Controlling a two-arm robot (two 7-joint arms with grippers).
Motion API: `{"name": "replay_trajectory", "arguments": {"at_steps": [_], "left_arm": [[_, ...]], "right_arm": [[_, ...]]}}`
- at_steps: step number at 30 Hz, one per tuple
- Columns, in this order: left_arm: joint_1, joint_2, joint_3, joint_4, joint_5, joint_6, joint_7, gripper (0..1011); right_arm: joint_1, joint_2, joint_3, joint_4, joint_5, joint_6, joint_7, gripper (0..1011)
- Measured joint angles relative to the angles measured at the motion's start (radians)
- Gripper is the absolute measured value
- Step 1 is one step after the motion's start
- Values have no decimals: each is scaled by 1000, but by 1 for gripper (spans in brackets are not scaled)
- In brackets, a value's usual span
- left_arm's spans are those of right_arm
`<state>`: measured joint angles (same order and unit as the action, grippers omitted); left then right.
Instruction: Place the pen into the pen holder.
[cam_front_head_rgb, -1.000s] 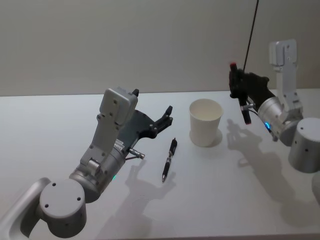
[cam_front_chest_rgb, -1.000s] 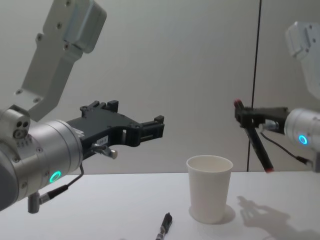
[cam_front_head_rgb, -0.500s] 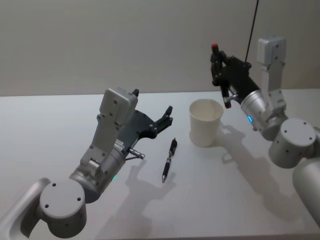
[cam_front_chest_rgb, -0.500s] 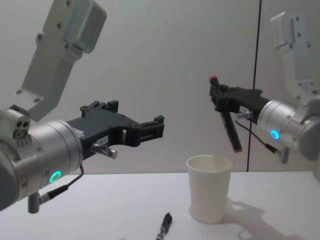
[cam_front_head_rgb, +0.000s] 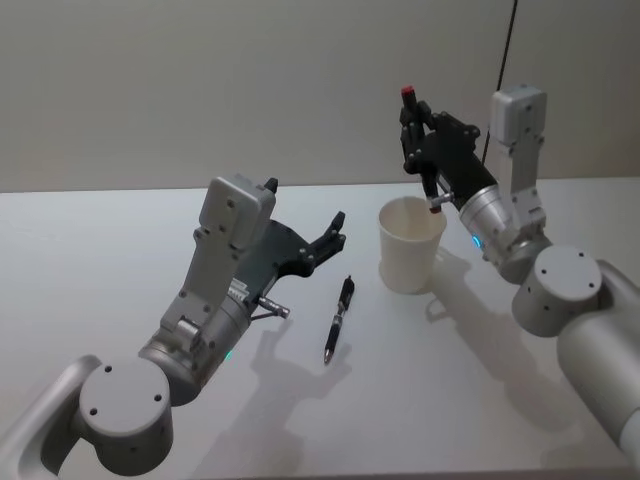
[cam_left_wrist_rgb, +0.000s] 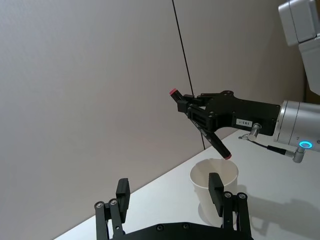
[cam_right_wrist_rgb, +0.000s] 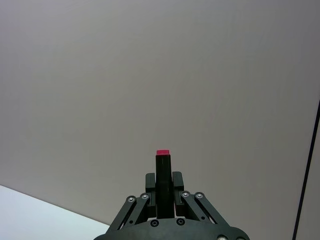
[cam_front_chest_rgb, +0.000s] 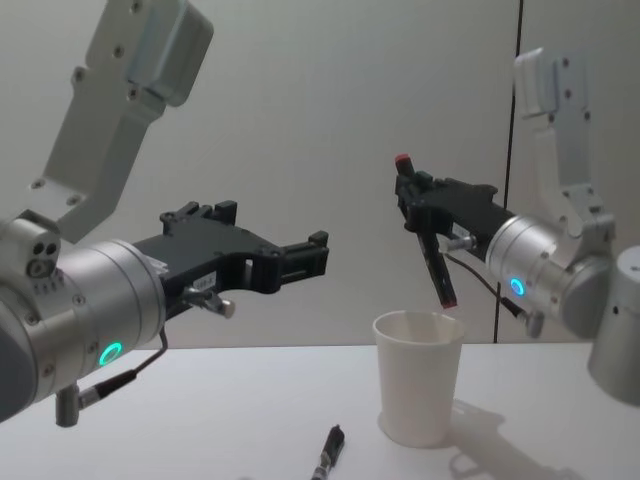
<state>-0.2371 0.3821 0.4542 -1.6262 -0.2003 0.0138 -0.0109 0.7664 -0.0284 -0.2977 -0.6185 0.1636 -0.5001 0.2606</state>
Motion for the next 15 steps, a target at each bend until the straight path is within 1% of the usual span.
{"name": "replay_trajectory", "arguments": {"at_steps": [5,8,15], "left_arm": [[0,0,0,0,0,0,0,1003],[0,0,0,0,0,0,0,1003],[0,0,0,0,0,0,0,1003]], "right_arm": [[25,-12,-3,65,-3,-46,3,184],[33,-16,-4,89,-4,-61,5,183],[61,-30,-7,169,-5,-120,12,183]]}}
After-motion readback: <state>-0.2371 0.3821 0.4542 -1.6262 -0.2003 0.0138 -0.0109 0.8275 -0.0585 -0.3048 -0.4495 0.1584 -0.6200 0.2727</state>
